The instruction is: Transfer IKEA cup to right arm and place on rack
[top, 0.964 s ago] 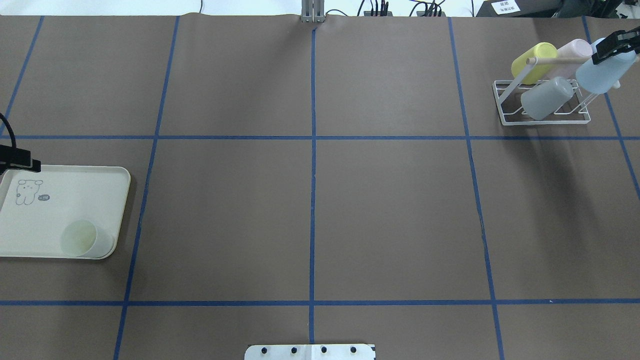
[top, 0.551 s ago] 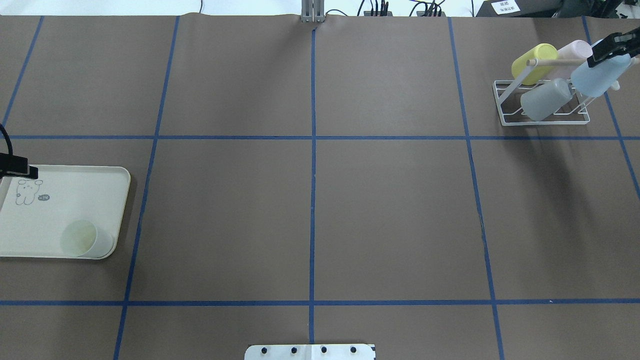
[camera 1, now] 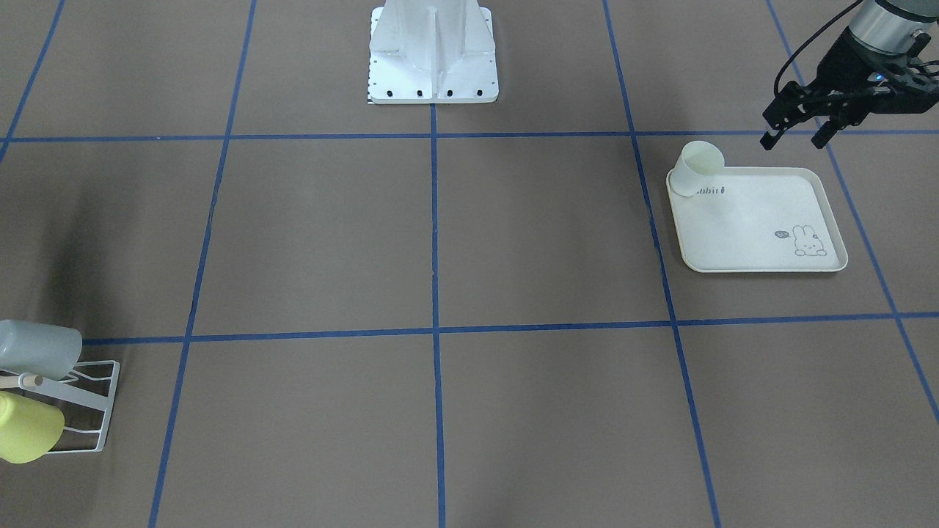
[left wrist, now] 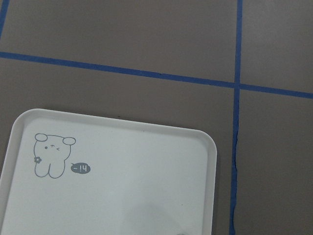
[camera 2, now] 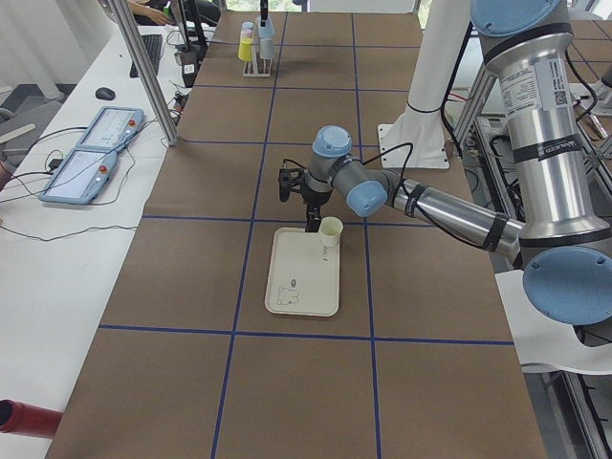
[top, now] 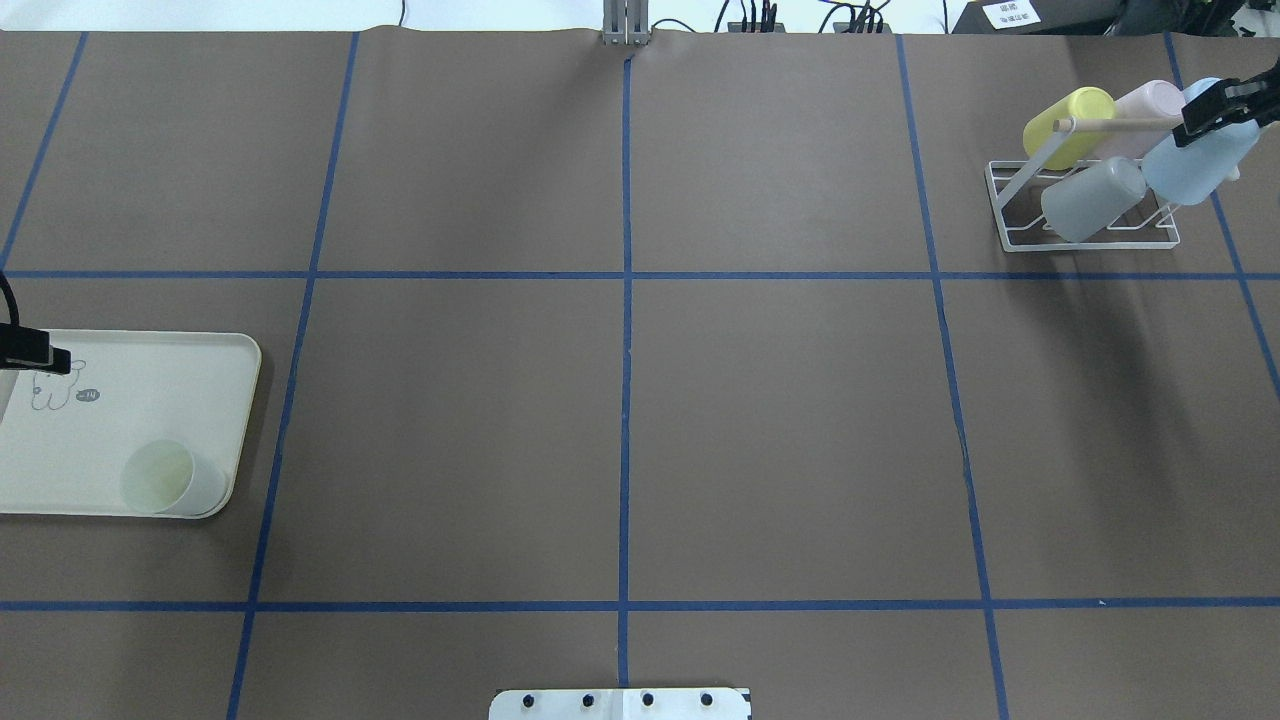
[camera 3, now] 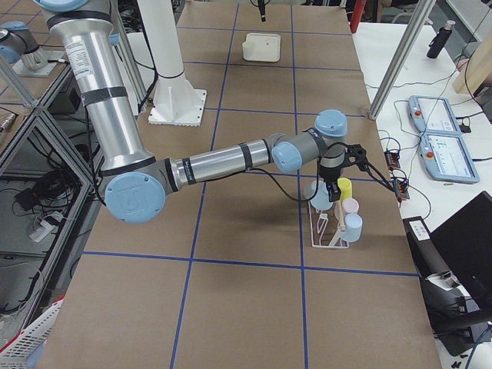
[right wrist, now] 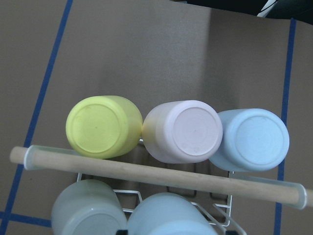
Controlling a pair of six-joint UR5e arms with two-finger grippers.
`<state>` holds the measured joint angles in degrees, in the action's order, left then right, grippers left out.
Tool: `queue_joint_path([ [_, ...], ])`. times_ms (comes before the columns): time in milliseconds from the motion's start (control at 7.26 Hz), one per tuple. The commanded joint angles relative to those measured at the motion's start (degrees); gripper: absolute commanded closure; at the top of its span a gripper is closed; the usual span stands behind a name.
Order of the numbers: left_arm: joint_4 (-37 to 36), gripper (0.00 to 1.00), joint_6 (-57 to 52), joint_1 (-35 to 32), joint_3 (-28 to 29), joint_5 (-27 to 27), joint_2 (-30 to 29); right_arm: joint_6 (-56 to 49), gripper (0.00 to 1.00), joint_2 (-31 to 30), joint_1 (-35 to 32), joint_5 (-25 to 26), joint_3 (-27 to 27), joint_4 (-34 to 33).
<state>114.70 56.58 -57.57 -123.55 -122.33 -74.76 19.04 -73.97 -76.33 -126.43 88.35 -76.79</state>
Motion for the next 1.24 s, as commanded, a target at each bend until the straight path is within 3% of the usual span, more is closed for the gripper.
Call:
queue_joint_path([
  [0, 0.00, 0.00, 0.29, 0.18, -0.46, -0.10, 0.49, 0.11, 0.72, -0.03, 0.65, 0.13, -0.89, 0.06],
  [138, -0.26, 0.00, 0.38, 1.66, -1.33, -0.10, 2.58, 0.20, 0.65, 0.14, 1.18, 0.04, -1.16, 0.06],
  [275, -2.61, 0.00, 0.38, 2.98, -1.95, -0.10, 3.12, 0.20, 0.50, 0.32, 1.44, 0.13, -1.42, 0.06],
  [551, -4.30, 0.00, 0.64, 7.81, -1.43, -0.19, 4.01, 0.20, 0.05, 0.58, 1.71, 0.04, -1.42, 0.06],
  [826, -4.22, 0.00, 0.55, 8.35, 0.67, -0.54, 2.96, 0.29, 0.01, 0.76, 1.36, -1.10, 1.02, -0.55],
  [1102, -4.13, 0.00, 0.55, 10.02, 3.31, -0.71, 0.24, 0.29, 0.01, -1.78, -1.44, -6.18, 8.38, -5.88],
])
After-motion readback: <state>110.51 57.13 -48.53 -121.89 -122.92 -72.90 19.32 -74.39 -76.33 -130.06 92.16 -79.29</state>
